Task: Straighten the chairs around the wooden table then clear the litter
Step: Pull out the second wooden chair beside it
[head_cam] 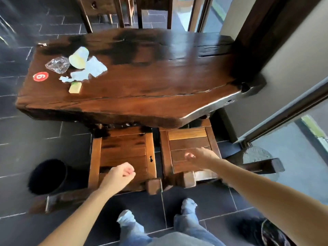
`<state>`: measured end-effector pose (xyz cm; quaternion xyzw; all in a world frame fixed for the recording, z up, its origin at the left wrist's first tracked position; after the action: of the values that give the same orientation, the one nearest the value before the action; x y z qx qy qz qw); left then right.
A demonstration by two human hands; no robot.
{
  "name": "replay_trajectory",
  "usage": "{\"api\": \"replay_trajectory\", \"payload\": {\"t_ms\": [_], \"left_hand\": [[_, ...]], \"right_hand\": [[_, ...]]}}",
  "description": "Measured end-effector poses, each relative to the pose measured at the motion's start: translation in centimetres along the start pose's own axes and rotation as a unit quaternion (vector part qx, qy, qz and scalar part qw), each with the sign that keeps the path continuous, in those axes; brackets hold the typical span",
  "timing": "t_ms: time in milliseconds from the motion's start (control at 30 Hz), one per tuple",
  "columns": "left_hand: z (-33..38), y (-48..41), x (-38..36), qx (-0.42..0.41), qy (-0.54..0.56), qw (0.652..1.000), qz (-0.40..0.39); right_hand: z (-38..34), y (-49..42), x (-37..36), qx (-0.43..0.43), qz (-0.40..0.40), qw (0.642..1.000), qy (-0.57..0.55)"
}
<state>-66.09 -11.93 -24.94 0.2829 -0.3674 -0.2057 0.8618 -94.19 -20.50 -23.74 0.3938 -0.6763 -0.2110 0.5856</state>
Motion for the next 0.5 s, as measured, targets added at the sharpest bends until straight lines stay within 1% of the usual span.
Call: {"api": "replay_trajectory", "payload": {"t_ms": [67,133,233,300,333,400,433,500], "left_hand": [[7.2,-2.0,-3.9,-0.055,0.011,0.997,-0.049],[13.1,-4.0,-7.5,-0.083,-0.039,0.991,-0.102],[17.7,-6.1,-12.7,-0.072,-0.166,0.971,-0.154],[18.7,-6.7,-15.0,-0.056,-0.236,0.959,-0.144],[18.9,-6.9,-15.5,-0.046,-0.252,0.958,-0.129],[18.8,-7.1,-15.8,-0.027,-0.272,0.956,-0.109],[18.8,-7.2,-15.8,-0.018,-0.282,0.953,-0.108],[18.9,-7.2,-15.4,-0.005,-0.306,0.946,-0.104]], "right_hand": [[5.8,0.7,0.7,-0.024,-0.048,0.998,0.041],[11.7,1.4,0.7,-0.059,-0.096,0.99,0.09],[20.6,2.1,-1.3,-0.102,-0.157,0.969,0.161],[24.8,3.1,-2.9,-0.095,-0.174,0.956,0.218],[25.9,3.7,-3.0,-0.087,-0.161,0.957,0.223],[27.3,4.5,-2.2,-0.068,-0.095,0.969,0.218],[27.5,4.5,-1.8,-0.055,-0.059,0.97,0.228],[27.3,4.3,-1.5,-0.066,-0.026,0.965,0.254]]}}
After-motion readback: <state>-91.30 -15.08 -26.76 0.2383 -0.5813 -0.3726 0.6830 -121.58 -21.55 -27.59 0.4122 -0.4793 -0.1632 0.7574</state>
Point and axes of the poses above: each hand's wrist, its own y-axis away from the middle knuckle, its own x-axis out of the back of the hand, z = x × y, the point moved 10 cm from there along -y, towards the middle knuckle, and after that the axes turned 12 degrees about -z, right-handed, at the moved point
